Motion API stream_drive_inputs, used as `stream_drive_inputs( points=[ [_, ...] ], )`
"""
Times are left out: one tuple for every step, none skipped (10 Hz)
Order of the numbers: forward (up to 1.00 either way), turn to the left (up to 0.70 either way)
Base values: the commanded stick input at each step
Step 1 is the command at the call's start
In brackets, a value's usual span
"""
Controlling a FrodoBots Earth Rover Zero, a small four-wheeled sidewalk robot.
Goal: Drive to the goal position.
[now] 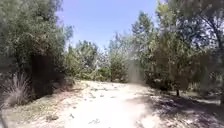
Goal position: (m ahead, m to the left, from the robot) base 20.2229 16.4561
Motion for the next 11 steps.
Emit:
stream_drive_inputs(
  points=[
    [0.45, 0.02],
    [0.45, 0.02],
    [0.45, 0.02],
    [0.45, 0.02],
    [0.45, 0.02],
    [0.45, 0.02],
    [0.45, 0.02],
    [0.45, 0.02],
    [0.45, 0.02],
    [0.45, 0.02],
    [0.45, 0.02]
  ],
)
